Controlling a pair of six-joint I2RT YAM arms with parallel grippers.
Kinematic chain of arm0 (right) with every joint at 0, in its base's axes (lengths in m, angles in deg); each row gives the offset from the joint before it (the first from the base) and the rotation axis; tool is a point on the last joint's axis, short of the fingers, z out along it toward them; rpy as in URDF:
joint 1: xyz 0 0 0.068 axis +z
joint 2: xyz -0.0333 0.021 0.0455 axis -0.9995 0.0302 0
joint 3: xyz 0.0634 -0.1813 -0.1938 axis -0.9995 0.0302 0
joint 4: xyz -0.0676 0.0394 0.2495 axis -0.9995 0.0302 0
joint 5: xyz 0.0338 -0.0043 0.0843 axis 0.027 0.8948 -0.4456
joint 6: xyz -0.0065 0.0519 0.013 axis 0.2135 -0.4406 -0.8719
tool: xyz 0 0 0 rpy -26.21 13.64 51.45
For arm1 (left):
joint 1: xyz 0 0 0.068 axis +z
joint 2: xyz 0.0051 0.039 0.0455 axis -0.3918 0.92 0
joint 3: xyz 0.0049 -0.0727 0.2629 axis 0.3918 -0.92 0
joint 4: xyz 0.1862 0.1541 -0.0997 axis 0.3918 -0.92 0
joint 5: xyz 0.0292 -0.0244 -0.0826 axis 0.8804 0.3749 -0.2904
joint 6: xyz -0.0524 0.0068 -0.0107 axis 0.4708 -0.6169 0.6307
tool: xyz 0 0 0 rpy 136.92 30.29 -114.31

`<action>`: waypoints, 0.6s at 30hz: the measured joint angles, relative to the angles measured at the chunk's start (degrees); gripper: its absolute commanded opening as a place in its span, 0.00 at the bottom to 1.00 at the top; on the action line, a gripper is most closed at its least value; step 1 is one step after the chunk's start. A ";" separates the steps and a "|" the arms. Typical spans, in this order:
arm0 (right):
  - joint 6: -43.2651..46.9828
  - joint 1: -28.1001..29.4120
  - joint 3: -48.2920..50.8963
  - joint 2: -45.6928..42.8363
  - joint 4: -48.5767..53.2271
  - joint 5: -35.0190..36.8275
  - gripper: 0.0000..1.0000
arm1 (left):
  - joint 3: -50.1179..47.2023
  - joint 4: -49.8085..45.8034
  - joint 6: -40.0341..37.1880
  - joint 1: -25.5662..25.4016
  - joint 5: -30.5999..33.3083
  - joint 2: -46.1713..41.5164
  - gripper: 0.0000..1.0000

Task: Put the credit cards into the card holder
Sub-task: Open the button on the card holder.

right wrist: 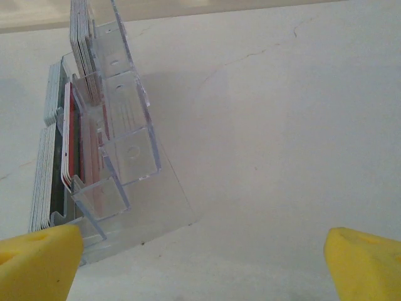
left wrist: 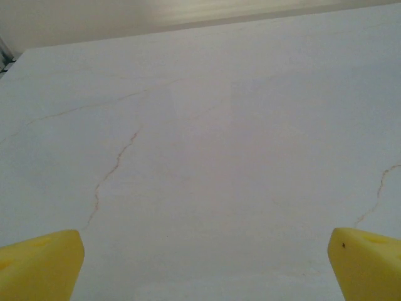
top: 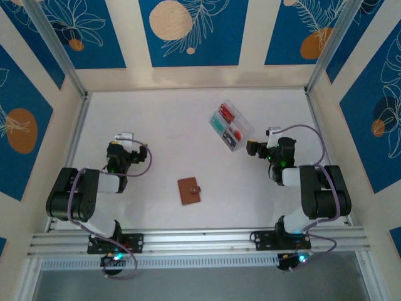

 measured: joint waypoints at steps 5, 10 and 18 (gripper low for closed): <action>-0.02 0.00 -0.02 0.00 0.00 0.00 0.99 | 0.00 -0.02 0.00 0.00 -0.11 0.00 1.00; -0.02 0.00 -0.02 0.00 0.00 0.00 0.99 | 0.00 -0.07 0.00 0.00 -0.44 0.00 1.00; -0.02 -0.09 0.00 0.00 0.00 -0.02 0.99 | -0.09 0.37 0.24 0.04 1.01 0.00 1.00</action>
